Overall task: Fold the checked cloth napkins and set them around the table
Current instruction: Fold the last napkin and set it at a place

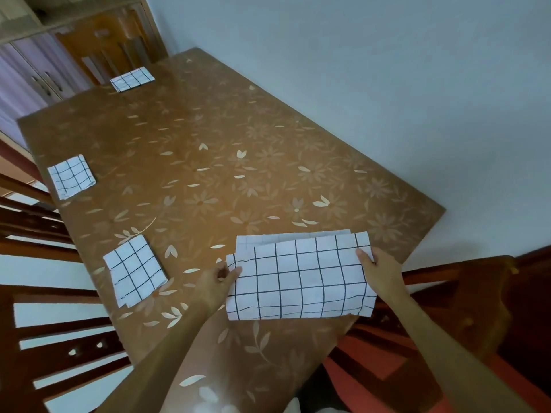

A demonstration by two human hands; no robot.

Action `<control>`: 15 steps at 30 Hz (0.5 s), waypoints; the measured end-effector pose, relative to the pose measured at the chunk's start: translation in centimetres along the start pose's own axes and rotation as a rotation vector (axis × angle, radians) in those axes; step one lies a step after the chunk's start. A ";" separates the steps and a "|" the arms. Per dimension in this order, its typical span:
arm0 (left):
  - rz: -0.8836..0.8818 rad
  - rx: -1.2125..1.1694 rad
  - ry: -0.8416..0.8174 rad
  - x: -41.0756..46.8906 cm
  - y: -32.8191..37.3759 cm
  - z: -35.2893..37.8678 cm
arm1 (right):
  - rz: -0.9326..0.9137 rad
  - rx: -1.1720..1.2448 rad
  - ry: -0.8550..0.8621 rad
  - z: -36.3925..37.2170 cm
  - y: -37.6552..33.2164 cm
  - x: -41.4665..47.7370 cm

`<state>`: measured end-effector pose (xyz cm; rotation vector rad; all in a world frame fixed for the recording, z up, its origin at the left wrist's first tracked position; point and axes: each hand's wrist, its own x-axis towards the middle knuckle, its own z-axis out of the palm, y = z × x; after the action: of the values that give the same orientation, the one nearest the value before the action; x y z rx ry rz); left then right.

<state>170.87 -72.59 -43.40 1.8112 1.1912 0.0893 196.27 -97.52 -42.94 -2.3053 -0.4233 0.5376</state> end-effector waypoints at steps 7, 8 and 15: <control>-0.080 0.096 0.010 5.7 -0.2 1.9 | 0.178 -0.064 -0.035 4.0 2.1 4.0; -0.078 0.126 0.010 6.4 -0.1 2.1 | 0.191 -0.084 -0.039 4.5 2.3 4.5; -0.084 0.264 0.072 10.0 -0.5 3.7 | 0.224 -0.120 0.011 6.6 2.8 7.3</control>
<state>177.67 -67.51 -49.81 1.9967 1.3811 -0.0537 199.72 -92.44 -51.08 -2.4866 -0.1966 0.6228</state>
